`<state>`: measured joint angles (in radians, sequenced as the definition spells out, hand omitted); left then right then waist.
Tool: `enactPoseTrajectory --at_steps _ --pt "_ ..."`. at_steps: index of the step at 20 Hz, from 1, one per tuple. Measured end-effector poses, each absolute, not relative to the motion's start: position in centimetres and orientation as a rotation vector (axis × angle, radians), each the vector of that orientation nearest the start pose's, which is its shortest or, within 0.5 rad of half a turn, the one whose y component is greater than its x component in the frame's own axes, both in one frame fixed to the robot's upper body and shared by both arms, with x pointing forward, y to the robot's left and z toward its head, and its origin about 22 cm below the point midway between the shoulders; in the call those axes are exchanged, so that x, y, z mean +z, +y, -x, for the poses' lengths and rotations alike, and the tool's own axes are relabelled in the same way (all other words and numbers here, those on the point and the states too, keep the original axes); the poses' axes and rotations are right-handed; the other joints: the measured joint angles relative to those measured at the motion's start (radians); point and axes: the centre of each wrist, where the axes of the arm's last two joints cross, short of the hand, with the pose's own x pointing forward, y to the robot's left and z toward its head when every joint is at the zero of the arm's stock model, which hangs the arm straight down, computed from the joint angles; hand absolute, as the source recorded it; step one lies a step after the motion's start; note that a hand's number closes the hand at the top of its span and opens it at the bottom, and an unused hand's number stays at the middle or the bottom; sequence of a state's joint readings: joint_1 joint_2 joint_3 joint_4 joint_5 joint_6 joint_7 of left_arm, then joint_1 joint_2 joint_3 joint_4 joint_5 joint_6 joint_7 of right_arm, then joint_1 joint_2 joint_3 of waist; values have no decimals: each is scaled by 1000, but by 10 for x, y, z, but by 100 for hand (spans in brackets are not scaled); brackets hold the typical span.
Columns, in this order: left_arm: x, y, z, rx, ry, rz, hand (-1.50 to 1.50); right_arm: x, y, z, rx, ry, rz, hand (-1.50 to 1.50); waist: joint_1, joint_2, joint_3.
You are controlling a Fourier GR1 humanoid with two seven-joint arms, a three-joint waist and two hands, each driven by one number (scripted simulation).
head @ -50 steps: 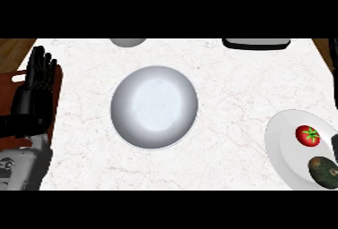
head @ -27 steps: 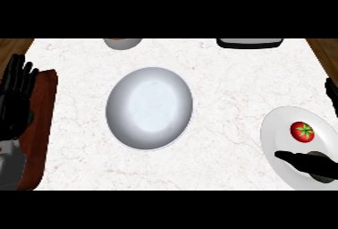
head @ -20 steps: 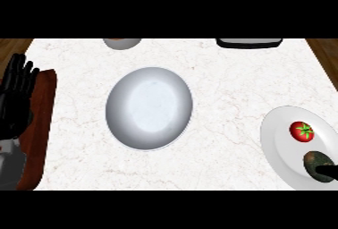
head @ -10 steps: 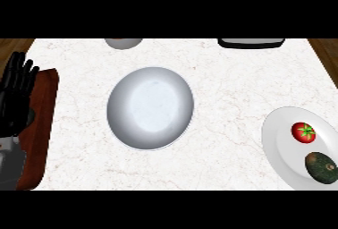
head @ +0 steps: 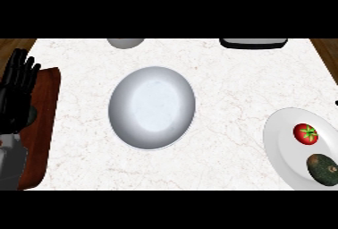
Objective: Pick the tomato from the plate and place it in the bowl
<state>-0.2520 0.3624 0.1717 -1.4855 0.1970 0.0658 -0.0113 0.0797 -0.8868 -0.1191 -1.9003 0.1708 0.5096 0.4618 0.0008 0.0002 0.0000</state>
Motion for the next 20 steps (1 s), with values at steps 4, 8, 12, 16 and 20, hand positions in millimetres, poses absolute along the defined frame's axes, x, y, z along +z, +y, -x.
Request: enactPoseTrajectory --at_steps 4,8,12,16,20 --pt "84 332 -295 27 -1786 -239 0 152 -373 -225 1020 -954 725 -150 1 0 0" --pt "87 329 -298 26 -1788 -234 0 129 -377 -231 1005 -932 723 -150 0 0 0" --pt "85 330 -292 26 -1787 -240 0 112 -393 -235 1005 -905 730 -150 1 0 0" --pt "80 327 -296 31 -1789 -241 0 98 -394 -244 1005 -909 731 -150 0 0 0" --pt "83 330 -298 34 -1789 -243 0 86 -399 -248 1009 -942 713 -150 0 0 0"
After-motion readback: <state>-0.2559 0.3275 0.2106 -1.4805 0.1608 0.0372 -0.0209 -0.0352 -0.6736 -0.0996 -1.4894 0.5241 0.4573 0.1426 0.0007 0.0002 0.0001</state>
